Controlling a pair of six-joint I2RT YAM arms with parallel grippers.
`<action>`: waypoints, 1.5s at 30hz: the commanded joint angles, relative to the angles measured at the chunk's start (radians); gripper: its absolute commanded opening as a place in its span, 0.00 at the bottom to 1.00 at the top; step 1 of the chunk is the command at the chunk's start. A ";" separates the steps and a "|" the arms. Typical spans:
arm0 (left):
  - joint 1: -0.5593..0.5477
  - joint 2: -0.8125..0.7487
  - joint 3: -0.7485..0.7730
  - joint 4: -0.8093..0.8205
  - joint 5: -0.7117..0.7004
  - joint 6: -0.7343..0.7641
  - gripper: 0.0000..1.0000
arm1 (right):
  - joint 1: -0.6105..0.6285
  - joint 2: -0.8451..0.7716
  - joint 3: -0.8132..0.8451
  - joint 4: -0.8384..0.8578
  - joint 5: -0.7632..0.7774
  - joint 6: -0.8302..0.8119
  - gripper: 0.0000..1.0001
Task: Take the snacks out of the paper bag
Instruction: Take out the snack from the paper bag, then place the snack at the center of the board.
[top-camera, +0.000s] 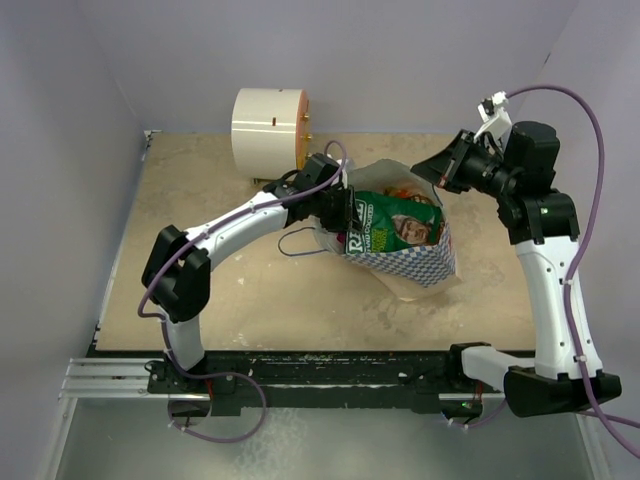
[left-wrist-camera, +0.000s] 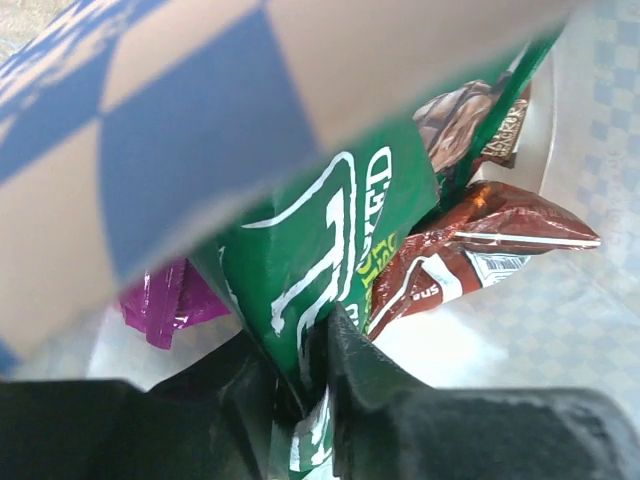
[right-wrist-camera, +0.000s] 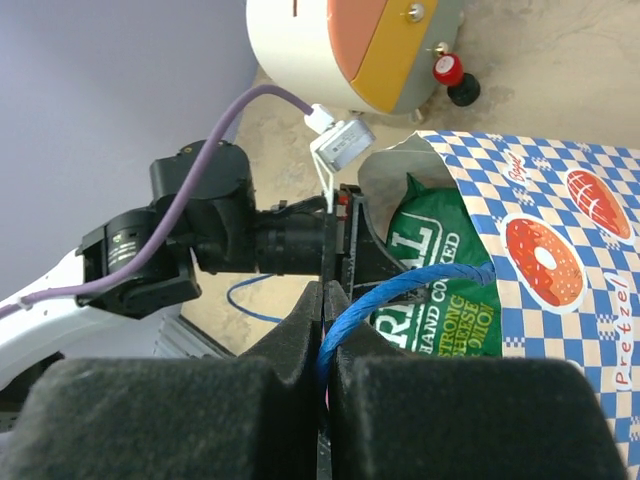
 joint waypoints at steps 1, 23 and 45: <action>-0.005 -0.061 0.080 0.032 0.039 -0.026 0.21 | 0.002 -0.054 -0.007 0.017 0.048 -0.043 0.00; 0.031 -0.181 0.393 -0.146 0.195 -0.034 0.00 | -0.024 -0.044 0.121 0.083 0.531 -0.798 0.00; 0.251 -0.437 0.472 -0.422 0.047 0.123 0.00 | -0.028 0.167 0.408 0.076 -0.017 -1.045 0.00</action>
